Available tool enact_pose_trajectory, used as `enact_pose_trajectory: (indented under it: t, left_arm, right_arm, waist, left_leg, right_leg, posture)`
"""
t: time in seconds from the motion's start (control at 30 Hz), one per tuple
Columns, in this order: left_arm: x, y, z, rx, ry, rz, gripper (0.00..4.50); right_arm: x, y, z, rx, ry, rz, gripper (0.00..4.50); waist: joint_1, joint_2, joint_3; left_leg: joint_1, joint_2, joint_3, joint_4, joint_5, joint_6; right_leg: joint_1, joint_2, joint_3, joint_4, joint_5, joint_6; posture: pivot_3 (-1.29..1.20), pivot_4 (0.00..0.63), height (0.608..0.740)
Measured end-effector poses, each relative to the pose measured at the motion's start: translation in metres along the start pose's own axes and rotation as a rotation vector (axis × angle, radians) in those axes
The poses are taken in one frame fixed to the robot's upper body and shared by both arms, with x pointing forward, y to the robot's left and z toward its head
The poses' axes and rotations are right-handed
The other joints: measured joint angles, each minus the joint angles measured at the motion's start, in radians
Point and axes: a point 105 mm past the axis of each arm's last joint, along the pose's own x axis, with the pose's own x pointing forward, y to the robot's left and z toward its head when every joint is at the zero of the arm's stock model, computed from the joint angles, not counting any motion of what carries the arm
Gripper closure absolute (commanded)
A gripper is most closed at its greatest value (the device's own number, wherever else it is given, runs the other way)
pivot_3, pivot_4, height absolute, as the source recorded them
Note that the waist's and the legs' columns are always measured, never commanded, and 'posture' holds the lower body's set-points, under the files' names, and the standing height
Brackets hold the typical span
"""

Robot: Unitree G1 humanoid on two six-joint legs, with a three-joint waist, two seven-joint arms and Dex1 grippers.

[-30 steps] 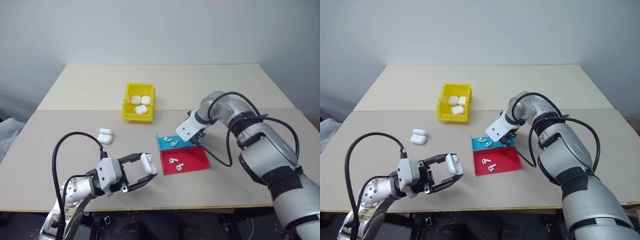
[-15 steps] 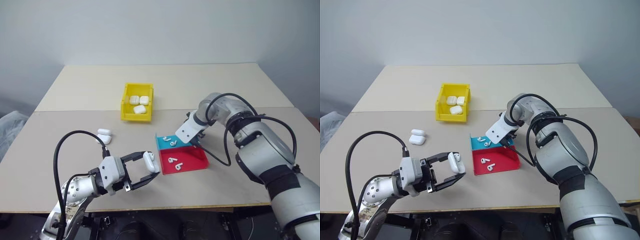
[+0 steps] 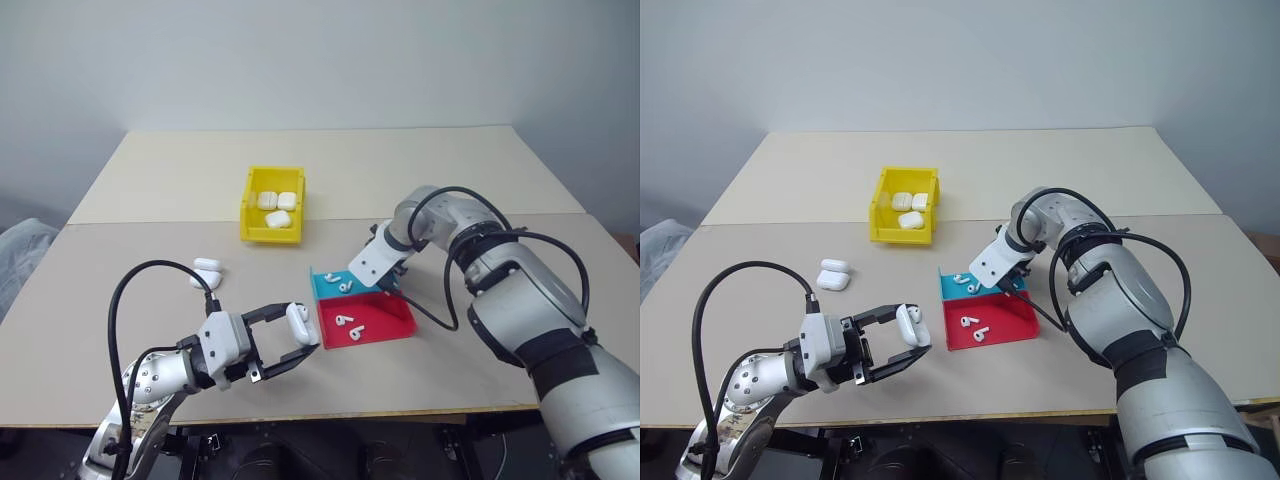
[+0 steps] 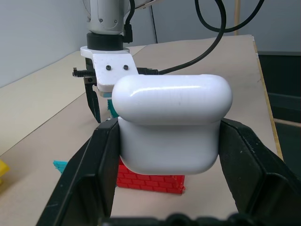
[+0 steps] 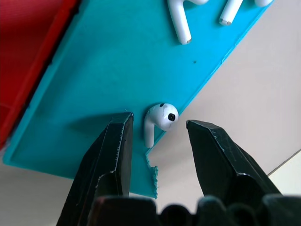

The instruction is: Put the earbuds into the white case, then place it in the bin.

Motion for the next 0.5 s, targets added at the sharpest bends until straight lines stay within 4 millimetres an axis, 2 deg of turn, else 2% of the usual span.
enact_pose_trajectory:
  t: [0.5]
  left_arm:
    - [-0.0009, -0.0017, -0.0035, -0.001, 0.016, 0.006, 1.71]
  right_arm:
    - [0.0003, -0.0012, -0.0003, -0.008, 0.005, -0.011, 2.23]
  waist:
    - [-0.006, 0.0, 0.0]
  left_leg:
    - [0.0, 0.0, 0.0, 0.0, 0.0, 0.0]
  right_leg:
    - [0.0, 0.0, 0.0, 0.0, 0.0, 0.0]
  posture:
    - [0.0, 0.15, 0.74]
